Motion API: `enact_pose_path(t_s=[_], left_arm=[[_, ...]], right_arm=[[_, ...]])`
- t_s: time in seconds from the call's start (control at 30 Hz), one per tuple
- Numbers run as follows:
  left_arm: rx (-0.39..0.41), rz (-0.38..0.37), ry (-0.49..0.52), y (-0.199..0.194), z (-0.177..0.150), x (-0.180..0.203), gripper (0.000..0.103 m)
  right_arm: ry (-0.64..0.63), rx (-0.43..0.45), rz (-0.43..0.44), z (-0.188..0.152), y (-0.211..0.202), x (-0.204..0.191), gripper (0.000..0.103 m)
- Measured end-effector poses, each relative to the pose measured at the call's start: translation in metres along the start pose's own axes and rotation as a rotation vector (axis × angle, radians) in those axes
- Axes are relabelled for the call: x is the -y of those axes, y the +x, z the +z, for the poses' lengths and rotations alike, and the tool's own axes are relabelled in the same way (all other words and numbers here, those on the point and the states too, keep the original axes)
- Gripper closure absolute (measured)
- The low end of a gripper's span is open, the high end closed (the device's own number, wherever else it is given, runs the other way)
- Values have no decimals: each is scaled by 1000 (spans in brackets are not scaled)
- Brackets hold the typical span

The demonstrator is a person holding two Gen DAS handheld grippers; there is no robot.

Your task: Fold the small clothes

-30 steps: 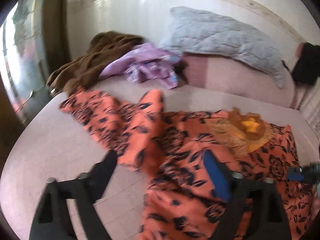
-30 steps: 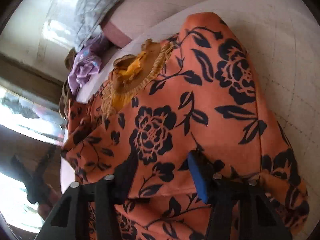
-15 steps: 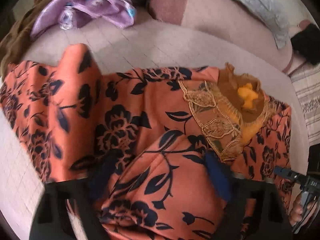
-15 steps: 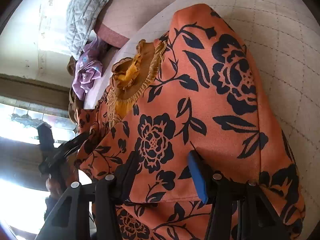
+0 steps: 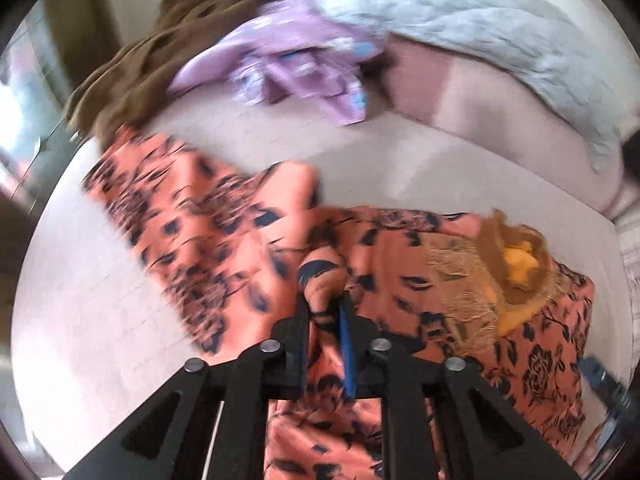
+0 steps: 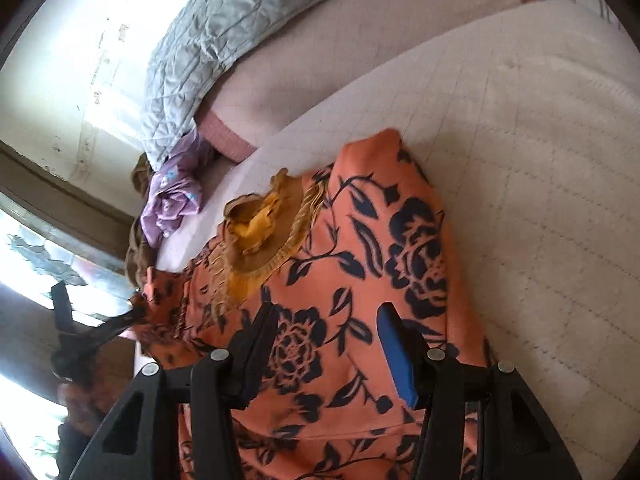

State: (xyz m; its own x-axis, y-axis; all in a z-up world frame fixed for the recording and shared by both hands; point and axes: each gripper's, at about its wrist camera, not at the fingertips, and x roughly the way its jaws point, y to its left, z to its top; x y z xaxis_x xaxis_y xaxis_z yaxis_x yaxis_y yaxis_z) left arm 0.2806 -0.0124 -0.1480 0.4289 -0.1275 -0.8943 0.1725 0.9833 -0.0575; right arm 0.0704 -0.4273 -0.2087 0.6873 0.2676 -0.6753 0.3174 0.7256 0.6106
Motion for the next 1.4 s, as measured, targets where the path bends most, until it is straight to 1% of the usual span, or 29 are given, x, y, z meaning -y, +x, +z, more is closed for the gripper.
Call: enact_pose_path(t_s=[0.03,0.07,0.1,0.17,0.2,0.23,0.27,0.33,0.4,0.5,0.57,0.67,0.7,0.77,0.9,0.93,1.0,1.03,1.07,1.1,1.13,1.17,1.23,1.33,1.4], left_arm=[[-4,19,0,-3,1,-4,75],[18,38,-10,-7,1,-9,70],[62,63,-43,-15,3,-18,66],[126,101,-114,-26,4,-38,41],[148,127,-145,-34,5,-54,37],[156,161,-173,-31,9,-68,34],[154,189,-209,-31,10,-82,33],[117,205,-306,-22,12,-120,31],[83,211,-420,-7,8,-150,31],[60,175,-590,18,-1,-186,31],[69,128,-676,31,-7,-203,31],[90,58,-771,47,-4,-216,31],[98,44,-791,53,-2,-219,31],[104,23,-831,64,7,-223,31],[129,31,-910,82,27,-235,31],[137,30,-920,86,31,-239,29],[176,61,-895,91,42,-239,27],[196,70,-868,92,46,-236,28],[201,88,-822,95,53,-232,37],[191,122,-778,99,57,-227,51],[177,170,-714,103,63,-221,85],[167,197,-629,106,68,-212,94],[187,223,-563,100,71,-200,96],[265,205,-516,70,70,-181,96],[320,180,-445,40,73,-159,96]], right_arm=[[-12,-10,-3,-2,3,-4,47],[-35,-36,-5,-5,9,-9,47],[-64,-67,-20,-12,17,-16,47],[-93,-83,-45,-17,24,-20,47],[-102,-87,-46,-20,26,-22,47],[-106,-89,-34,-21,26,-22,47],[-111,-94,-10,-21,24,-21,47],[-115,-105,37,-22,22,-25,47],[-110,-118,107,-24,21,-28,42],[-115,-150,229,-29,22,-39,40],[-144,-170,267,-34,25,-51,40],[-194,-166,233,-39,28,-59,40],[-205,-164,214,-40,31,-59,40],[-192,-169,204,-40,36,-56,40],[-168,-173,187,-34,41,-43,40],[-171,-172,182,-34,42,-42,39],[-174,-174,173,-32,46,-39,39],[-174,-173,168,-32,48,-38,39],[-175,-174,165,-31,50,-38,39],[-175,-174,163,-31,52,-37,40],[-177,-173,161,-30,54,-37,39],[-180,-168,156,-29,55,-37,39],[-182,-155,150,-26,54,-35,39],[-168,-129,137,-20,49,-31,39],[-142,-105,132,-15,42,-25,39]])
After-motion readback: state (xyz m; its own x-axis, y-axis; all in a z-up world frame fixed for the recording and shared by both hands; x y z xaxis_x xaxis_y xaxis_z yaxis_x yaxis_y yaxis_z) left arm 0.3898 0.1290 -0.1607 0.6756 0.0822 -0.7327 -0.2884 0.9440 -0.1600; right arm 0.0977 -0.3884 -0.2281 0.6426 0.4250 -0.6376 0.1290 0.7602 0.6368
